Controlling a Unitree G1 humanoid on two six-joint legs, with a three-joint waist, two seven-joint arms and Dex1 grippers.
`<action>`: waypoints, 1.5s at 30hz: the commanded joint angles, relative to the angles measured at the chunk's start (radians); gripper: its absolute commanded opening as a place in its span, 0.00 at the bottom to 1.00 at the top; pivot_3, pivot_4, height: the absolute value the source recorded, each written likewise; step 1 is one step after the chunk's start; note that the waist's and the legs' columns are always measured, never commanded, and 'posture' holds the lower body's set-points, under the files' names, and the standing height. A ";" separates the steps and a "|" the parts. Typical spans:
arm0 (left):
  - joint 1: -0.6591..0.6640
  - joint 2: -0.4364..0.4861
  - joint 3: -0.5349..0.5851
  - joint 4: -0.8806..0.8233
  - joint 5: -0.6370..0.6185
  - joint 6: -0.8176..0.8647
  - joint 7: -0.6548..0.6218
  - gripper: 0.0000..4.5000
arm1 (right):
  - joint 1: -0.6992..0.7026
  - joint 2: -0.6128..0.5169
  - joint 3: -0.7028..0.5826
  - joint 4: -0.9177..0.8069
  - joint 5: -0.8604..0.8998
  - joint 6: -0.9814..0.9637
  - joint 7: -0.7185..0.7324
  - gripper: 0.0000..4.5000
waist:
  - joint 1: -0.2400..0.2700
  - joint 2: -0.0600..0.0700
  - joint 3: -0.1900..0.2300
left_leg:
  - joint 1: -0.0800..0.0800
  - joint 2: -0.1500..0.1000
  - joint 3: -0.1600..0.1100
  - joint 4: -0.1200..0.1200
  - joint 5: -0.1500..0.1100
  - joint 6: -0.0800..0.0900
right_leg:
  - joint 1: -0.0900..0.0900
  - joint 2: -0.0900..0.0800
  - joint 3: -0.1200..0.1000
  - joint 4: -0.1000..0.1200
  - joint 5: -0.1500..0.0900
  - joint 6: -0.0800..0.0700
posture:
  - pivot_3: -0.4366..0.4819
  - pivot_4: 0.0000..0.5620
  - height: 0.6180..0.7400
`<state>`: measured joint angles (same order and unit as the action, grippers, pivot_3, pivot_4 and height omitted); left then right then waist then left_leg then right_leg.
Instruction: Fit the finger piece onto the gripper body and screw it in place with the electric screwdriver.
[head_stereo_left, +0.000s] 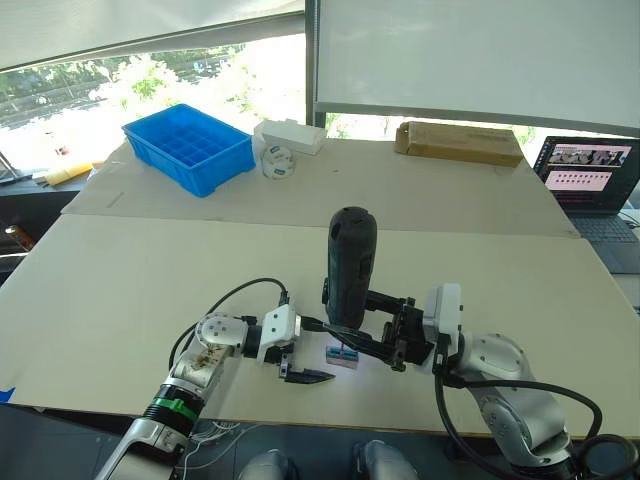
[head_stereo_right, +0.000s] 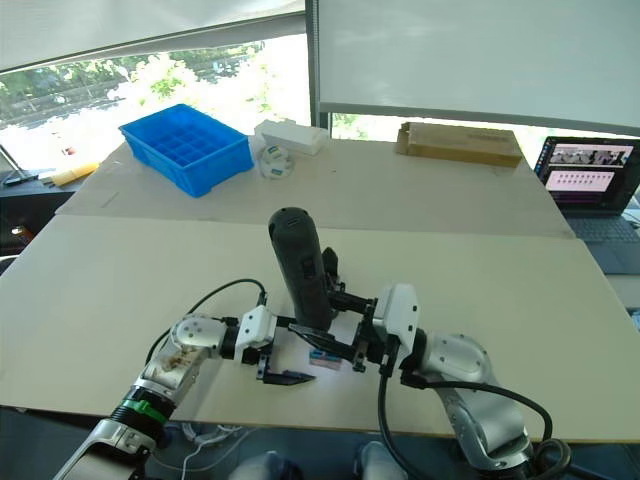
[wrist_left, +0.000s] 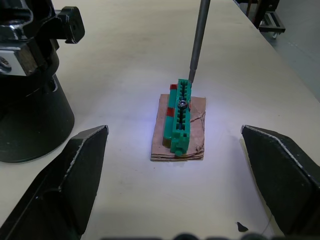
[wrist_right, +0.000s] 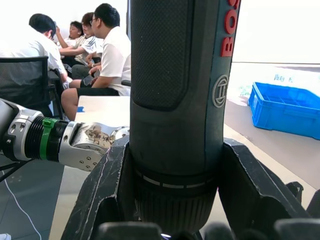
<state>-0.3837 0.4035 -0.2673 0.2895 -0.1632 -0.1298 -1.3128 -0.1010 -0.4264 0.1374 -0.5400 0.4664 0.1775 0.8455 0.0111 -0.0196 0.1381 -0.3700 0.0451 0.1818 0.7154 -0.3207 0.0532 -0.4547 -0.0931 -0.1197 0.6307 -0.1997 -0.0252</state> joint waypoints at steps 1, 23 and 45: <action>0.011 -0.013 -0.024 0.013 0.007 -0.002 0.008 1.00 | -0.010 0.004 -0.015 -0.031 0.015 -0.039 0.002 0.42 | 0.000 0.000 0.000 | 0.000 0.000 0.000 0.000 0.000 0.000 | 0.000 0.000 0.000 0.000 0.000 0.000 | 0.48 0.27 1.00; 0.012 -0.023 -0.045 0.007 0.020 -0.005 0.019 1.00 | -0.004 0.014 -0.006 -0.019 -0.015 -0.052 0.000 0.42 | 0.001 0.000 0.000 | 0.000 0.000 0.000 0.001 0.000 0.000 | 0.001 0.000 0.000 0.000 0.000 0.000 | 0.48 0.27 1.00; 0.013 -0.022 -0.048 0.016 0.022 -0.007 0.018 1.00 | -0.011 0.027 0.005 -0.008 -0.034 -0.042 -0.006 0.42 | 0.001 0.000 0.000 | 0.000 0.000 0.000 0.001 0.000 0.000 | 0.001 0.000 0.000 0.000 0.000 0.000 | 0.48 0.27 1.00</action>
<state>-0.3850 0.3862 -0.2858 0.2906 -0.1581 -0.1333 -1.2975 -0.0999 -0.4098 0.1493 -0.5194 0.4151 0.1768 0.8425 0.0119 -0.0196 0.1379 -0.3697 0.0448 0.1815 0.7165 -0.3207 0.0533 -0.4540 -0.0932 -0.1198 0.6312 -0.1996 -0.0251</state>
